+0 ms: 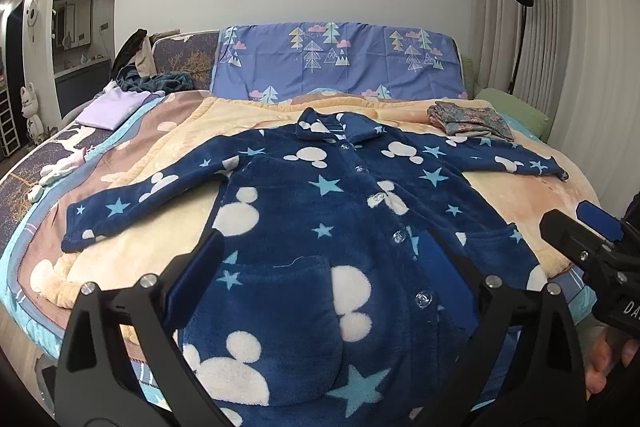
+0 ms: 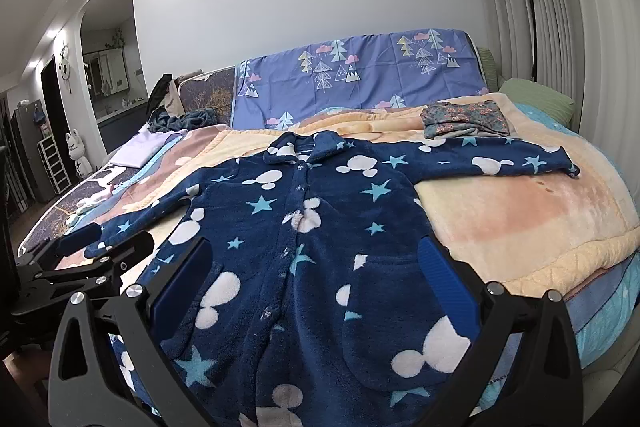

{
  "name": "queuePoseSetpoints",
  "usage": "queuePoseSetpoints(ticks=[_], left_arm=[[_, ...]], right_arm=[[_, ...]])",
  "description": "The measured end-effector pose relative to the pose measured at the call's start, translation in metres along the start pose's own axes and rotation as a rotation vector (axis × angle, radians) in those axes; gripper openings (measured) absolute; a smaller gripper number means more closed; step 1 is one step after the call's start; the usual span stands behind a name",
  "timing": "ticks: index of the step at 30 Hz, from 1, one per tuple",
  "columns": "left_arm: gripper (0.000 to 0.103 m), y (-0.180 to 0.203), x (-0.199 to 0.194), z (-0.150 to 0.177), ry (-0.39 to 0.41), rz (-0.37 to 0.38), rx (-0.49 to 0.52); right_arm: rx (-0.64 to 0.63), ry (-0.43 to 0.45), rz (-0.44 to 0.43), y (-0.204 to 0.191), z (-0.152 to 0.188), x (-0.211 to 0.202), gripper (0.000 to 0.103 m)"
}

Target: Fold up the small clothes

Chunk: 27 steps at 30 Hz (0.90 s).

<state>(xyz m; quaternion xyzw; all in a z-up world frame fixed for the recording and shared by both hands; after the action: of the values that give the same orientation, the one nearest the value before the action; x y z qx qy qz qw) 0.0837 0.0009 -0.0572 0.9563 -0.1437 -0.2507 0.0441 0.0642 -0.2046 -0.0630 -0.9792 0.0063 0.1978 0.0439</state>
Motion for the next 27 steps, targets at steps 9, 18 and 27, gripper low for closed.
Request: queuePoseSetpoints(ticks=[9, 18, 27], left_arm=[[0.09, -0.03, 0.003, 0.003, 0.003, -0.007, -0.077], [0.072, -0.081, 0.014, 0.009, 0.004, -0.003, -0.21], [0.059, -0.191, 0.024, 0.031, 0.08, -0.025, -0.578]], right_arm=[[0.023, -0.007, -0.015, 0.001, 0.002, 0.004, 0.102], [0.014, -0.035, -0.03, -0.007, 0.01, 0.019, 0.102], [-0.034, -0.097, -0.075, -0.035, 0.02, 0.044, 0.102]])
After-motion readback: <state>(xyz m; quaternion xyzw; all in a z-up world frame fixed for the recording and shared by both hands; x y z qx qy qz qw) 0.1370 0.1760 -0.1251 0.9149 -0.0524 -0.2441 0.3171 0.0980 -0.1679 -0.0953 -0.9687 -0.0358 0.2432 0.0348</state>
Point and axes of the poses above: each gripper's, at about its wrist camera, not at the fingertips, and x roughly the way its jaws point, y to its right, z to its underside, the point moved 8 cm from there along x, roughly the way its jaws point, and after that the axes turned 13 degrees about z, right-handed, at the moved point
